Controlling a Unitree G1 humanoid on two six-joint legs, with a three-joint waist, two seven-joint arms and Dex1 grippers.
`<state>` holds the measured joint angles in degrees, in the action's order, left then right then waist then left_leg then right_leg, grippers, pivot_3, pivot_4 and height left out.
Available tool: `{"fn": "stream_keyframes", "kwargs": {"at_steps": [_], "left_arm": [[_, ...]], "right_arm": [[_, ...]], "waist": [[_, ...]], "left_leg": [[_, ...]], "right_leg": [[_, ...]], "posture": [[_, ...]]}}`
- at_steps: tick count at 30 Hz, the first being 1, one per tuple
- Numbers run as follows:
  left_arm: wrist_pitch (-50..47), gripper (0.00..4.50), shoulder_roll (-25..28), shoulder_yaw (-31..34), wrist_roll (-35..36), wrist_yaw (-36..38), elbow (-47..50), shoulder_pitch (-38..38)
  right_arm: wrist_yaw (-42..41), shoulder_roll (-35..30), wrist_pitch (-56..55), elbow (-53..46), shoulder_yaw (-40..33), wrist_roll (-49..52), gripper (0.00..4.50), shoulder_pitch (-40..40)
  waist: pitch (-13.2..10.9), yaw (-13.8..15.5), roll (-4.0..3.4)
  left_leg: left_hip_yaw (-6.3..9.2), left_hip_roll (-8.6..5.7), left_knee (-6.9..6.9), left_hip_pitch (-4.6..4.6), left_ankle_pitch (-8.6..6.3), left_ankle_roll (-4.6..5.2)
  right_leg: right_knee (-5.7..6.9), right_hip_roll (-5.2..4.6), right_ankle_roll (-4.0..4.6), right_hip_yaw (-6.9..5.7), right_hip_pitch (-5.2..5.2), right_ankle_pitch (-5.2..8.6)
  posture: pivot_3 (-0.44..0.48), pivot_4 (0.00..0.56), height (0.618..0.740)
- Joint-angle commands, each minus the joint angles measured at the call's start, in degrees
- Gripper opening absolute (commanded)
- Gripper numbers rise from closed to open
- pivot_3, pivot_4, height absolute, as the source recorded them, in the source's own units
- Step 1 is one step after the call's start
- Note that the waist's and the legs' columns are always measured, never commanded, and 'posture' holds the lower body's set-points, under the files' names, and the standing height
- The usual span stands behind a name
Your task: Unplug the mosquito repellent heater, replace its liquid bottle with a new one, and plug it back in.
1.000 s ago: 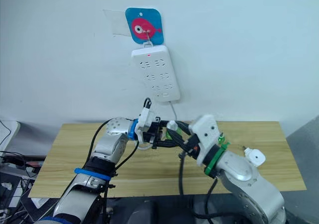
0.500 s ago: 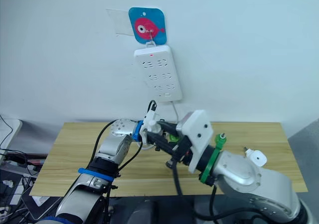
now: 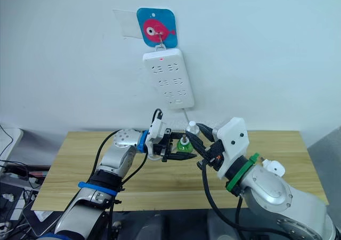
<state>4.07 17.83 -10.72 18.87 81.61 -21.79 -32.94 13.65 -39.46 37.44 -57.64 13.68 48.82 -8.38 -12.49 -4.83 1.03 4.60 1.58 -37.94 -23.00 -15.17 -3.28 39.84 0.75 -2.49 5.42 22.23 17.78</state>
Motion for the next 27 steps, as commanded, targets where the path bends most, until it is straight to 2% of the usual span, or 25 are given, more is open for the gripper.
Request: {"fn": "stream_keyframes", "kwargs": {"at_steps": [1,7,11,15,27], "left_arm": [[0.84,2.28,0.9,1.54,0.56,-0.41,0.48,0.41],[0.93,2.28,1.46,2.04,0.36,-1.36,0.88,1.58],[0.75,2.28,1.73,2.12,0.43,-1.62,1.45,2.08],[0.56,2.28,1.8,2.11,0.54,-1.86,1.99,2.35],[0.34,2.28,1.71,1.88,0.78,-2.16,2.32,2.13]], "right_arm": [[-1.26,1.33,-0.92,-0.02,-2.99,-5.12,1.0,2.98],[-3.16,5.78,-0.83,7.19,-4.84,-12.08,1.0,3.2],[-11.34,2.72,-0.46,17.31,-17.54,-8.55,1.0,-1.01],[-21.52,-0.24,-3.34,24.43,-26.26,-8.24,1.0,1.55],[-31.91,5.48,-13.46,31.12,-26.31,-17.82,1.0,8.36]], "waist": [[0.0,0.01,0.0],[0.01,-0.01,0.01],[0.0,0.05,0.01],[0.01,0.53,0.01],[0.0,0.14,0.0]], "left_leg": [[0.01,0.01,0.0,0.0,0.0,0.0],[-0.01,0.02,0.01,0.02,0.0,0.0],[-0.09,-0.04,-0.02,0.02,0.0,0.0],[-0.05,-0.03,0.05,0.01,-0.01,0.01],[-0.12,-0.02,0.0,0.08,-0.01,0.02]], "right_leg": [[0.0,0.01,0.0,-0.01,0.0,0.0],[0.02,0.02,0.0,0.01,0.0,0.0],[0.03,-0.03,-0.01,0.08,-0.01,-0.01],[-0.06,-0.02,-0.02,-0.01,-0.02,-0.02],[0.07,-0.01,-0.01,0.09,-0.03,-0.02]], "posture": [[-0.077,0.19,0.74],[-0.075,0.186,0.74],[-0.065,0.187,0.74],[-0.061,0.186,0.74],[-0.064,0.19,0.74]]}}
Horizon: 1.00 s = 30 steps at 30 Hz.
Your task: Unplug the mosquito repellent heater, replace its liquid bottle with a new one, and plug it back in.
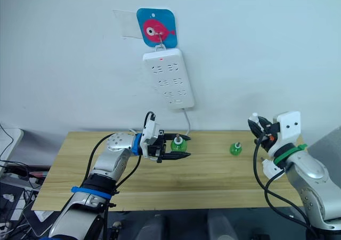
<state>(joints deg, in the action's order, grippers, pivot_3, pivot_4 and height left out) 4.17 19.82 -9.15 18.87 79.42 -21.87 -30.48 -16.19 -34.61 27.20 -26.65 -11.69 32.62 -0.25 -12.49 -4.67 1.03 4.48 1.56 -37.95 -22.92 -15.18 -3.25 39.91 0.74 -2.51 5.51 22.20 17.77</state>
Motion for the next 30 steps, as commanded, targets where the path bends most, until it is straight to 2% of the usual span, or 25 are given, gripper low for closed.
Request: {"fn": "stream_keyframes", "kwargs": {"at_steps": [1,10,18,22,30], "left_arm": [[0.25,2.28,-0.29,0.31,0.77,0.01,2.37,-0.36],[0.16,2.28,-0.41,0.32,0.73,-0.07,2.13,-0.73],[-0.04,2.28,-0.08,0.47,0.73,-0.26,2.67,-0.35],[0.12,2.28,-0.01,0.64,0.57,-0.45,2.3,-0.41],[0.72,2.28,1.29,1.48,0.26,-1.14,1.39,0.78]], "right_arm": [[-2.62,0.9,-3.62,0.62,-1.08,-2.0,1.0,0.24],[-6.63,2.17,-5.85,3.9,-1.56,-4.49,1.0,-0.17],[-6.94,4.35,-5.76,4.33,0.37,-6.74,1.0,-1.04],[-8.04,4.96,-7.09,5.78,3.49,-9.75,1.0,-1.64],[-8.69,10.3,-9.6,9.21,10.93,-14.26,1.0,-4.51]], "waist": [[0.0,-0.04,0.0],[0.0,-0.05,-0.01],[0.0,-0.05,-0.01],[0.0,-0.04,-0.01],[0.0,-0.11,-0.01]], "left_leg": [[0.0,0.0,0.0,0.01,0.0,0.0],[0.01,0.01,0.02,0.0,0.0,0.0],[0.02,0.02,0.01,0.0,0.0,0.0],[0.03,0.02,0.01,0.0,0.0,0.0],[0.05,0.03,0.01,0.01,0.0,-0.01]], "right_leg": [[0.01,0.01,0.0,0.0,0.0,0.0],[0.0,0.01,0.0,-0.01,0.0,0.0],[0.02,0.01,0.0,-0.01,0.0,0.0],[0.02,0.02,0.0,-0.03,0.0,0.0],[0.04,0.02,0.01,-0.04,0.01,0.0]], "posture": [[-0.064,0.19,0.74],[-0.065,0.194,0.74],[-0.056,0.187,0.74],[-0.057,0.19,0.74],[-0.052,0.196,0.74]]}}
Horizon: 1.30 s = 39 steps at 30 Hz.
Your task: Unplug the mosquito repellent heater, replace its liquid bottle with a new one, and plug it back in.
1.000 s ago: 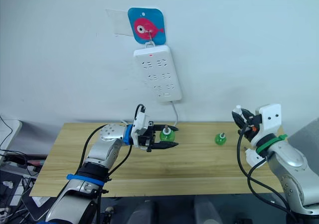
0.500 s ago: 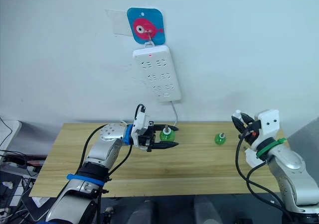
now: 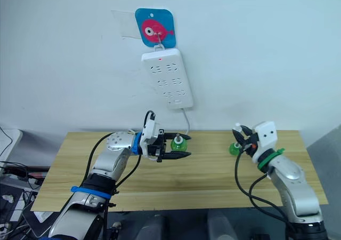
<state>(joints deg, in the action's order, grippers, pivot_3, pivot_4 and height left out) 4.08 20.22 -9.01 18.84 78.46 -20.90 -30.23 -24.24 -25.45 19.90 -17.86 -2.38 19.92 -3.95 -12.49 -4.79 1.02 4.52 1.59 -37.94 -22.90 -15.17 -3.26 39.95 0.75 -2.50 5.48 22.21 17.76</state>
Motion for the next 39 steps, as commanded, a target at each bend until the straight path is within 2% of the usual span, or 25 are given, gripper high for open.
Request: {"fn": "stream_keyframes", "kwargs": {"at_steps": [1,6,15,28,39], "left_arm": [[0.83,2.28,1.07,1.4,0.3,-0.23,0.4,0.65],[0.66,2.28,1.52,1.5,0.42,-0.49,0.75,1.01],[0.32,2.28,2.27,1.49,0.48,-0.67,1.6,1.86],[-0.19,2.28,3.02,1.32,0.55,-0.22,2.26,2.1],[-0.52,2.28,3.23,1.24,0.64,-0.33,3.03,2.36]], "right_arm": [[-0.68,1.87,-2.71,1.15,2.39,-2.18,1.0,-1.05],[-0.36,5.91,-5.67,7.57,4.9,-4.91,1.0,-1.83],[0.64,11.28,-12.27,21.74,5.04,-8.29,1.0,-5.62],[1.66,14.48,-23.59,46.11,3.9,-12.6,1.0,-13.28],[2.75,15.63,-25.84,52.99,2.34,-12.42,1.0,-14.65]], "waist": [[0.0,0.01,0.0],[0.0,0.07,0.0],[-0.02,0.09,-0.03],[-0.05,0.06,-0.07],[-0.06,0.08,-0.08]], "left_leg": [[0.0,0.0,0.0,0.0,0.0,0.0],[0.0,0.0,0.0,0.0,0.0,0.0],[-0.01,0.0,0.0,0.02,0.0,0.0],[-0.01,0.01,0.01,0.04,0.0,0.0],[0.0,0.01,0.01,0.04,0.0,0.0]], "right_leg": [[0.0,0.0,0.0,0.0,0.0,0.0],[-0.01,-0.01,0.0,0.0,0.0,0.0],[0.02,-0.01,0.0,0.0,0.01,0.0],[0.03,-0.01,0.01,0.0,0.01,-0.01],[0.04,-0.02,0.01,0.0,0.01,-0.01]], "posture": [[-0.052,0.196,0.74],[-0.036,0.201,0.74],[-0.031,0.205,0.74],[-0.017,0.218,0.74],[-0.001,0.216,0.74]]}}
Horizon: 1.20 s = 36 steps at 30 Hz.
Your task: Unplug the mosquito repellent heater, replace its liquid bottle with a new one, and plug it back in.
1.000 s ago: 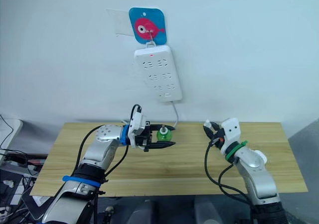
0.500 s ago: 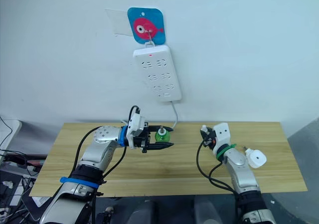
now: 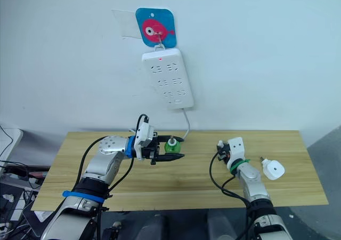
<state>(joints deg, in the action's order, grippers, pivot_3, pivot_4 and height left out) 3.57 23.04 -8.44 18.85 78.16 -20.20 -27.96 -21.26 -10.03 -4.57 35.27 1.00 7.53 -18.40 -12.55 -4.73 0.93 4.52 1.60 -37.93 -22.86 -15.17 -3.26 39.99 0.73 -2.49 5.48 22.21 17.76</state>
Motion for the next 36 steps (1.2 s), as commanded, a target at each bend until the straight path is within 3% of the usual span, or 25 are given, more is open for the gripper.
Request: {"fn": "stream_keyframes", "kwargs": {"at_steps": [1,9,13,18,22,25,30,36], "left_arm": [[-0.11,2.28,0.43,0.67,0.67,-0.03,2.47,0.14],[0.11,2.28,0.01,0.48,0.53,0.09,2.18,-0.15],[0.43,2.28,-0.16,0.44,0.45,0.22,1.81,-0.35],[0.98,2.28,-0.37,0.46,0.41,0.5,1.04,-0.73],[1.55,2.28,-0.5,0.5,0.4,0.89,-0.11,-1.43],[2.15,2.28,-0.87,0.32,0.31,1.29,-1.12,-2.1],[2.74,2.28,-2.07,-0.05,0.13,1.7,-2.49,-3.6],[2.5,2.28,-3.83,-0.25,0.19,1.63,-2.34,-4.91]], "right_arm": [[-0.33,0.22,-1.52,-0.06,-1.01,-0.05,1.71,-0.19],[-1.19,-0.53,-1.62,-3.61,-0.59,-0.07,4.42,2.56],[-2.86,-1.98,1.25,-12.89,-0.07,0.75,4.47,7.73],[-8.54,-7.92,11.41,-38.42,1.92,3.95,4.47,19.17],[-13.14,-14.28,22.89,-58.25,0.45,13.23,4.47,24.23],[-13.56,-17.2,31.24,-67.5,-1.6,21.19,4.47,23.38],[-11.6,-18.82,40.45,-73.41,-1.07,28.26,4.47,16.52],[-9.57,-13.4,42.69,-68.25,5.35,26.67,4.47,6.97]], "waist": [[0.0,0.01,0.0],[0.0,0.04,0.0],[0.0,0.09,-0.01],[0.01,0.46,-0.03],[0.01,0.29,-0.04],[0.03,0.09,-0.02],[0.03,0.04,0.0],[0.04,-0.09,0.01]], "left_leg": [[0.0,0.0,0.0,0.0,0.0,0.0],[0.01,0.0,0.0,0.0,0.0,0.0],[0.01,0.0,0.01,-0.02,0.0,0.0],[0.04,-0.01,0.02,-0.04,0.0,-0.01],[0.0,-0.02,-0.02,-0.01,0.0,-0.01],[0.04,0.02,-0.02,-0.01,0.0,-0.01],[0.04,0.0,-0.02,-0.03,0.0,-0.01],[0.05,-0.01,-0.02,-0.04,0.0,-0.01]], "right_leg": [[0.0,0.0,0.0,0.0,0.0,0.0],[0.0,0.0,0.0,-0.01,0.0,0.0],[-0.02,-0.01,0.0,-0.01,0.0,0.0],[-0.04,-0.03,0.0,-0.02,0.0,0.0],[-0.02,-0.01,-0.01,0.02,-0.03,0.0],[-0.02,0.05,-0.01,0.0,-0.03,0.0],[-0.04,0.05,-0.01,-0.02,-0.04,0.0],[-0.04,0.05,-0.01,-0.04,-0.02,0.0]], "posture": [[-0.001,0.216,0.74],[-0.007,0.204,0.74],[-0.015,0.196,0.74],[-0.021,0.192,0.74],[-0.039,0.188,0.74],[-0.049,0.184,0.74],[-0.07,0.18,0.74],[-0.077,0.179,0.74]]}}
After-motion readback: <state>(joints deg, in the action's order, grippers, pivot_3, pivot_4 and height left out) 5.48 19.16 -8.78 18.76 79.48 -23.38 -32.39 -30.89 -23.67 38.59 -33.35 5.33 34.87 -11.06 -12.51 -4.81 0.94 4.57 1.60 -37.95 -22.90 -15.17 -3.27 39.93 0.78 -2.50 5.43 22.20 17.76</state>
